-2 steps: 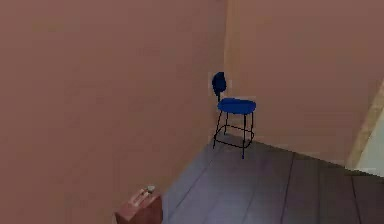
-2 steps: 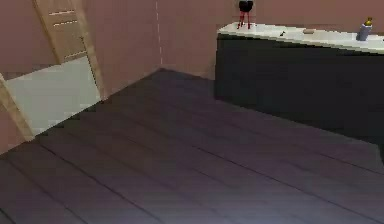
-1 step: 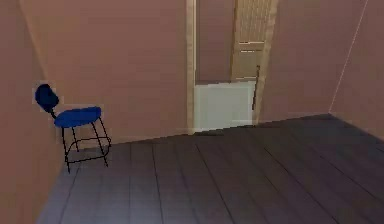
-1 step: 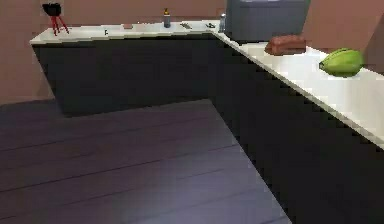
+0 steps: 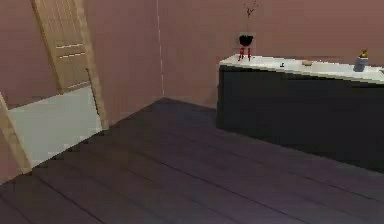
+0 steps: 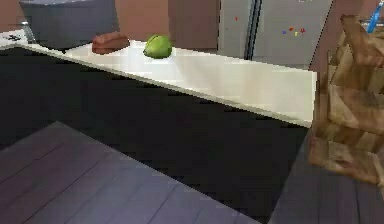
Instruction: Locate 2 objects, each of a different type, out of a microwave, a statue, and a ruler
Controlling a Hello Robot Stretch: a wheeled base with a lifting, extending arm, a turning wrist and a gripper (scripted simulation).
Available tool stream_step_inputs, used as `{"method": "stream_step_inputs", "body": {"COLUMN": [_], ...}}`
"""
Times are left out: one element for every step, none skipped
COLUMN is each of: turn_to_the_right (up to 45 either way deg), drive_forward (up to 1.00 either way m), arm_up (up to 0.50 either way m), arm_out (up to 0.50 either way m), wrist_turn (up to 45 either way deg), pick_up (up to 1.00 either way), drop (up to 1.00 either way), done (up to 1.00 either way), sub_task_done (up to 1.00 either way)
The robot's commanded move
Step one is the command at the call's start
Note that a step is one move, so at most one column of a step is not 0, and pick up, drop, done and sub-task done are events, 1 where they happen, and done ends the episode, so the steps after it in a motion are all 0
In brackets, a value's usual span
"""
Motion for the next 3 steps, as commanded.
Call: {"method": "stream_step_inputs", "body": {"turn_to_the_right": [42.0, 0.0, 36.0], "drive_forward": [0.00, 0.95, 0.00], "arm_up": [0.00, 0.00, 0.00], "arm_out": [0.00, 0.00, 0.00], "wrist_turn": [0.0, 0.0, 0.0], "pick_up": [0.00, 0.00, 0.00], "drop": [0.00, 0.00, 0.00], "done": [0.00, 0.00, 0.00], "sub_task_done": [0.00, 0.00, 0.00]}}
